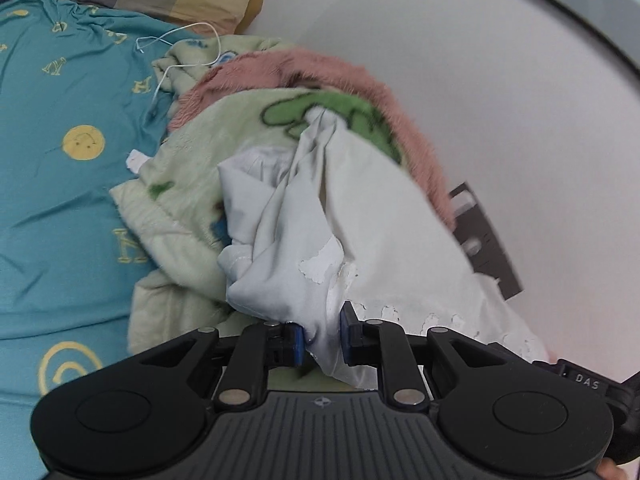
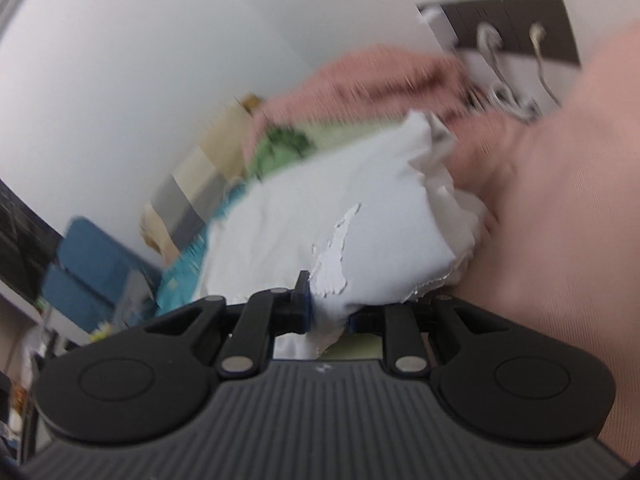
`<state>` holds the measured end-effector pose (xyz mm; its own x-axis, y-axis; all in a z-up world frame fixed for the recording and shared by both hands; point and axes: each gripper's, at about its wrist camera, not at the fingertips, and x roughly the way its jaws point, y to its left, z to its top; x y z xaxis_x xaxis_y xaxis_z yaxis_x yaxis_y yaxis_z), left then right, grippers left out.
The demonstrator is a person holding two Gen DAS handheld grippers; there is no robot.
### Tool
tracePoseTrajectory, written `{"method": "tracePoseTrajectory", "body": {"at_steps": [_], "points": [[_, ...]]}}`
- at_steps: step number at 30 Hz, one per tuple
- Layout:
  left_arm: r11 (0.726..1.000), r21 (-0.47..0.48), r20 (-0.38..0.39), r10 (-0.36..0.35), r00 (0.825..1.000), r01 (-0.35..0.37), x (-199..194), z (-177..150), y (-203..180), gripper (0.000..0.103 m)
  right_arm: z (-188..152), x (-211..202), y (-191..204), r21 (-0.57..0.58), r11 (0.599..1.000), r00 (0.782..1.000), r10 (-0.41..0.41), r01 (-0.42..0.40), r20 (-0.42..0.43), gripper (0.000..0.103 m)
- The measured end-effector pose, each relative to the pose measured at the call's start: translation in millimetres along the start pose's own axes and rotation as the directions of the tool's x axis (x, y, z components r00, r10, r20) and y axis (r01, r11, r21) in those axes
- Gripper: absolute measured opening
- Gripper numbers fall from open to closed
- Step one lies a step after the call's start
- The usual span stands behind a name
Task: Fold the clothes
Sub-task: 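Carry the folded T-shirt with both grippers onto the green blanket pile, then open both grippers, release the T-shirt and pull back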
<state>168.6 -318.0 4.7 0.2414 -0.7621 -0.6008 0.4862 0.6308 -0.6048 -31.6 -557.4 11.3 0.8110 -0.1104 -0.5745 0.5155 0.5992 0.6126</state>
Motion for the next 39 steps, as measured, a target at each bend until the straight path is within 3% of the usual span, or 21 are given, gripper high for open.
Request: {"method": "tracePoseTrajectory", "body": {"at_steps": [3,5,6,8,10,13,17,19,21,30,33,37,39], "points": [[0.997,0.058,0.026,0.043,0.999,-0.044,-14.5,-6.5,-9.5,0.026,-9.3,0.0,5.9,-0.041,0.998,0.999,-0.037,0.037,0.012,0.021],[0.992,0.100,0.049,0.070,0.996,-0.074,-25.4,-9.6,-17.5,0.051,-9.0,-1.6,10.8,-0.047,0.997,0.998,-0.054,0.055,0.019,0.024],[0.989,0.121,0.060,0.083,0.995,-0.090,-30.9,-11.1,-21.6,0.058,-7.9,-2.4,13.3,-0.046,0.996,0.997,-0.073,0.073,0.018,0.027],[0.979,0.161,0.085,0.108,0.991,-0.121,-41.8,-14.1,-29.6,0.082,-8.5,-5.8,20.0,-0.075,0.991,0.994,-0.112,0.113,0.014,0.040],[0.968,0.201,0.110,0.132,0.985,-0.152,-52.8,-17.1,-37.6,0.092,-12.6,-17.0,30.0,-0.115,0.987,0.993,-0.112,0.115,0.026,0.067],[0.947,0.259,0.157,0.152,0.976,-0.189,-74.0,-22.1,-50.8,0.102,-18.4,-37.8,43.7,-0.159,0.981,0.993,-0.107,0.115,0.055,0.074],[0.924,0.315,0.226,0.148,0.963,-0.216,-114.8,-32.8,-70.3,0.103,-26.5,-69.4,59.5,-0.224,0.963,0.982,-0.118,0.150,0.149,0.076],[0.910,0.345,0.265,0.139,0.954,-0.228,-139.5,-42.1,-81.9,0.103,-31.3,-88.7,68.5,-0.252,0.955,0.975,-0.107,0.154,0.192,0.085],[0.899,0.363,0.300,0.136,0.944,-0.244,-163.2,-54.2,-91.1,0.103,-37.8,-108.5,77.3,-0.277,0.948,0.969,-0.090,0.154,0.230,0.086],[0.856,0.403,0.447,0.124,0.886,-0.323,-254.3,-116.3,-106.0,0.103,-96.2,-177.8,112.6,-0.403,0.903,0.957,-0.026,0.146,0.290,0.086],[0.855,0.398,0.473,0.118,0.873,-0.331,-274.8,-134.3,-101.6,0.103,-120.3,-191.0,118.6,-0.427,0.894,0.949,0.005,0.137,0.314,0.086],[0.827,0.416,0.507,0.135,0.851,-0.379,-294.0,-153.7,-98.1,0.103,-150.7,-198.9,125.5,-0.472,0.871,0.939,0.034,0.140,0.342,0.086],[0.821,0.422,0.509,0.135,0.850,-0.384,-299.1,-158.9,-95.3,0.103,-162.0,-198.6,127.6,-0.486,0.861,0.932,0.039,0.151,0.360,0.086]]}}
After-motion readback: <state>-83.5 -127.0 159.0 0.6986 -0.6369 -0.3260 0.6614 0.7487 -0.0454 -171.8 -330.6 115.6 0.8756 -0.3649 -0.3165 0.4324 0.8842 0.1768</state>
